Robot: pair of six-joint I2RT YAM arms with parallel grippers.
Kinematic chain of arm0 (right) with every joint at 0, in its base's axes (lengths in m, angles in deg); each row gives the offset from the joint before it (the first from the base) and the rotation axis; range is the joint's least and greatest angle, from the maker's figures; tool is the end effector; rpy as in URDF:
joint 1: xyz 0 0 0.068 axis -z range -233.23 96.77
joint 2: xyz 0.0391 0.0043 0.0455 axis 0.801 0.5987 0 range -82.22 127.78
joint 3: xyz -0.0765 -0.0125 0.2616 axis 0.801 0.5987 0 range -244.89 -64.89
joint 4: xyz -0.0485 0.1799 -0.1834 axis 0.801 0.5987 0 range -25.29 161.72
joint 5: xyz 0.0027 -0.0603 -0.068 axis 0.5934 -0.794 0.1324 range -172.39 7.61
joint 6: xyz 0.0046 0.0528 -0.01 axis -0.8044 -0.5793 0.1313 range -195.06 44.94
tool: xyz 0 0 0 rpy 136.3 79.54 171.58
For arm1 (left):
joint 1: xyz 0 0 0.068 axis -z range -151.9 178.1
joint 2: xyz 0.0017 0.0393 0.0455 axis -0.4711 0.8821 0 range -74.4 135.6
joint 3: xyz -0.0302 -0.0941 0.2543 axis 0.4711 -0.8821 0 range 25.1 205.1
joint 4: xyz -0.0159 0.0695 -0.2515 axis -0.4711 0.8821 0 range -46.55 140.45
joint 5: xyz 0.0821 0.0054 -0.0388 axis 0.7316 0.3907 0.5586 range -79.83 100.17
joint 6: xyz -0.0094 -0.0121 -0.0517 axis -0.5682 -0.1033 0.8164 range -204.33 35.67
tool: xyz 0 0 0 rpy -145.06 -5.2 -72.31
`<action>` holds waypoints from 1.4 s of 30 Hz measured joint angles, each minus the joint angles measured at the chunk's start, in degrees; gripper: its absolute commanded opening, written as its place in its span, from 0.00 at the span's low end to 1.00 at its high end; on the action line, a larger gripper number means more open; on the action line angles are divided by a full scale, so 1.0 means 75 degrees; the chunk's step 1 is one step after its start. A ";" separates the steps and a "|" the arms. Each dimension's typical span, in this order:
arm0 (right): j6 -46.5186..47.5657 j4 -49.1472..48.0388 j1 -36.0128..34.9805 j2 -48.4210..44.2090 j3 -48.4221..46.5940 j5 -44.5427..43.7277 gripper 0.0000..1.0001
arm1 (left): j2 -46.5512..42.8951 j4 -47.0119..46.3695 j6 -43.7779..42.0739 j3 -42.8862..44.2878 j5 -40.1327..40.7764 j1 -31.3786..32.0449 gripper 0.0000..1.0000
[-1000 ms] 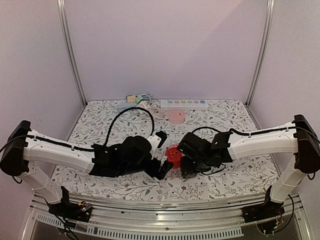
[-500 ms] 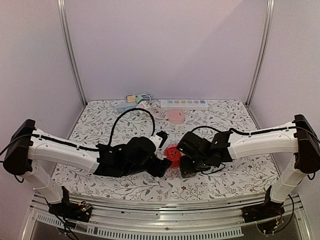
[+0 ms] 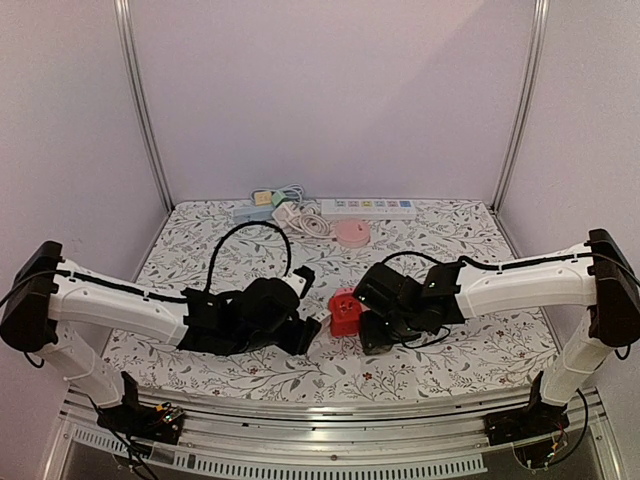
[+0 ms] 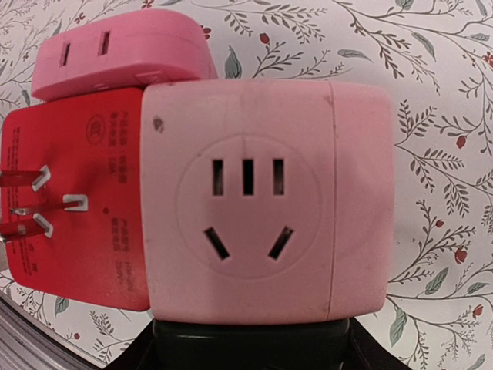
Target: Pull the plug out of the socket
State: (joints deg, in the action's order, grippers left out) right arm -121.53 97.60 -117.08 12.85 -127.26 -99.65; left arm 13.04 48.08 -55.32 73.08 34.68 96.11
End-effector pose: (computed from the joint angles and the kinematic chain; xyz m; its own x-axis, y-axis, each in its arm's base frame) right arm 0.1532 0.2884 0.1963 -0.8587 -0.1779 -0.4806 -0.2622 0.9583 0.1136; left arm 0.1306 -0.2837 0.1938 -0.5829 0.2647 -0.7682 0.5138 0.8525 -0.0961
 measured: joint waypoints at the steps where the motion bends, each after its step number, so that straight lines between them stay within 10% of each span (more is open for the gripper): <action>1: 0.0000 -0.0003 -0.0003 0.0000 -0.0006 0.0003 0.45 | -0.0061 0.0026 0.0006 -0.0038 0.0017 -0.0032 0.65; 15: 0.0035 -0.0009 -0.0003 0.0000 -0.0006 -0.0026 0.45 | -0.1798 0.0574 -0.0166 -0.0933 0.0082 -0.0813 0.67; 23: 0.0347 -0.0012 0.0032 0.0000 -0.0006 0.0015 0.46 | -0.2553 0.0268 -0.0898 -0.1020 -0.1833 -0.1116 0.73; 42: 0.0883 -0.0122 0.0274 -0.0152 -0.0006 0.0603 0.46 | -0.0466 0.0364 -0.2224 0.0615 -0.3998 -0.1405 0.62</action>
State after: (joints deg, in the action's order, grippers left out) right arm -114.91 96.68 -115.03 11.71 -127.30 -95.12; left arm 9.55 50.81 -71.99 77.70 4.69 85.58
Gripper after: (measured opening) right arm 0.586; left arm 0.659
